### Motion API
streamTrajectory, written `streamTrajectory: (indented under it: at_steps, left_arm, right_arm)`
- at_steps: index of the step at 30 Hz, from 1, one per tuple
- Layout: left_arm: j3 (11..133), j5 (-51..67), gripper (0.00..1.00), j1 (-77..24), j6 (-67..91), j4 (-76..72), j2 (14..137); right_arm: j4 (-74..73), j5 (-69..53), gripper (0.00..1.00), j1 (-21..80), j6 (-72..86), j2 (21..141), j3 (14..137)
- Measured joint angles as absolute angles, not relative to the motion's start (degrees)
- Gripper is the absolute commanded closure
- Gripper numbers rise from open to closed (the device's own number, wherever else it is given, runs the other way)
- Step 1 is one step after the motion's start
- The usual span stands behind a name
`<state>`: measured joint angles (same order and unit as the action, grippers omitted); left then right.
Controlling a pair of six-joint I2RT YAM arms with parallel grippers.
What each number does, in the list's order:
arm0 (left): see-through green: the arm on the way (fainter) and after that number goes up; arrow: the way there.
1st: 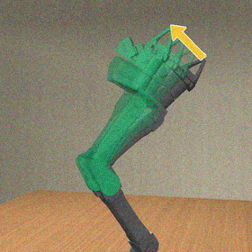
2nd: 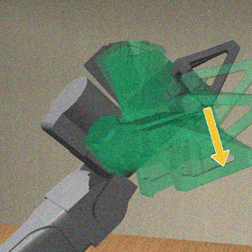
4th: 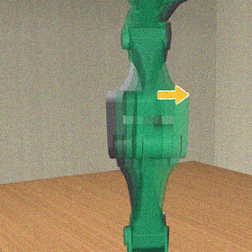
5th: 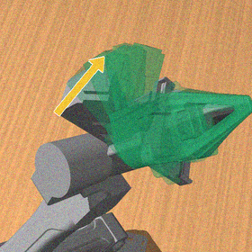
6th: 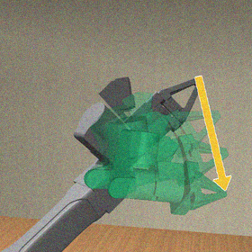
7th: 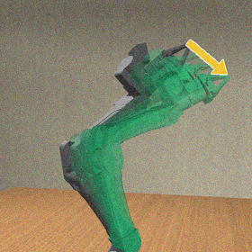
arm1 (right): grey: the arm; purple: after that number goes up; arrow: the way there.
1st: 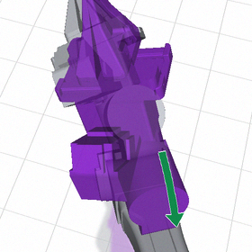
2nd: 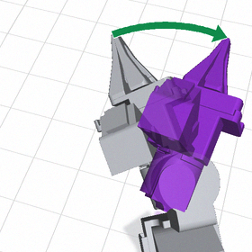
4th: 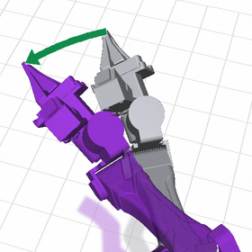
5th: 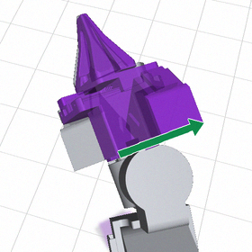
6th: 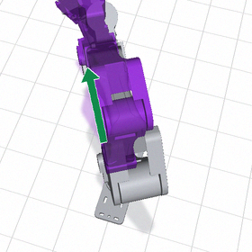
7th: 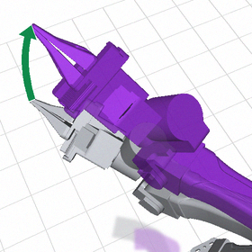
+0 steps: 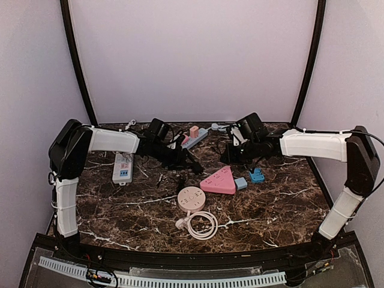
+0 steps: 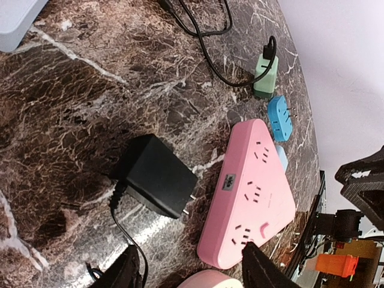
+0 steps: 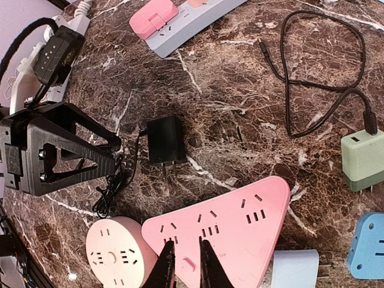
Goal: Pull the plug off the socket
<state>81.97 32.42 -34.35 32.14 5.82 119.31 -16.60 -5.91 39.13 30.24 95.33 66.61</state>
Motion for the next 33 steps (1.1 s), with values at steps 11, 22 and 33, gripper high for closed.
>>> streamTrajectory:
  at_steps: [11, 22, 33]
  left_arm:
    - [86.9, 26.4, 0.3, -33.9, 28.6, 9.2, 119.4]
    - [106.8, 9.3, 0.27, -31.0, 18.1, 18.6, 122.3]
    - [122.8, 12.2, 0.25, -25.5, 13.7, 26.1, 138.2]
  right_arm:
    - [-17.3, -5.0, 0.78, 39.1, 29.5, 94.9, 66.6]
    - [-17.3, -3.6, 0.48, 39.1, 28.0, 92.1, 65.1]
    - [-18.0, -3.6, 0.45, 39.1, 27.7, 92.1, 65.0]
